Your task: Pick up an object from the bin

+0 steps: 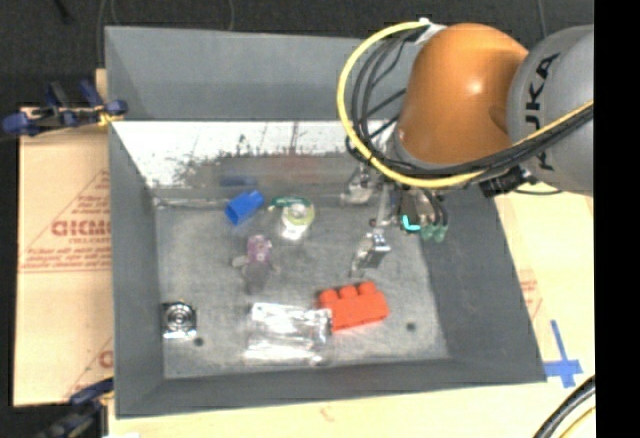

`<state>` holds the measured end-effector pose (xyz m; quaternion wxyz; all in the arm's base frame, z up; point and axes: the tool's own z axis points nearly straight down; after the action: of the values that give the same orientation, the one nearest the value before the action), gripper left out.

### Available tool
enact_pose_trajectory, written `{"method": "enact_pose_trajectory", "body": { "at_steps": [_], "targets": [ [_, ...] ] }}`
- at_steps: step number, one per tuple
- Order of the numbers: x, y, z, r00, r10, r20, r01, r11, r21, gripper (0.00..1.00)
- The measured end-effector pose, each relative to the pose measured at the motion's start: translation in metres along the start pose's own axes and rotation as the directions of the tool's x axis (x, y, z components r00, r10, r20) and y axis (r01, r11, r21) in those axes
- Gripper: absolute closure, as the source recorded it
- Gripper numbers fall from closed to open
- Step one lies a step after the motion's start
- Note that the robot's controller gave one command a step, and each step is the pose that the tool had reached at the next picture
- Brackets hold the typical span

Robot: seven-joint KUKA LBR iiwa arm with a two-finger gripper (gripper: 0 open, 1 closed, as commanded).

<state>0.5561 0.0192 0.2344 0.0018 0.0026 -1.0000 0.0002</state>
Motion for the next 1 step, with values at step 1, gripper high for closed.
{"method": "enact_pose_trajectory", "body": {
  "at_steps": [1],
  "targets": [
    [0.0341,-0.0189,0.1504,0.964,-0.266,0.011,0.266,0.964,0.003,0.0]
  ]
}}
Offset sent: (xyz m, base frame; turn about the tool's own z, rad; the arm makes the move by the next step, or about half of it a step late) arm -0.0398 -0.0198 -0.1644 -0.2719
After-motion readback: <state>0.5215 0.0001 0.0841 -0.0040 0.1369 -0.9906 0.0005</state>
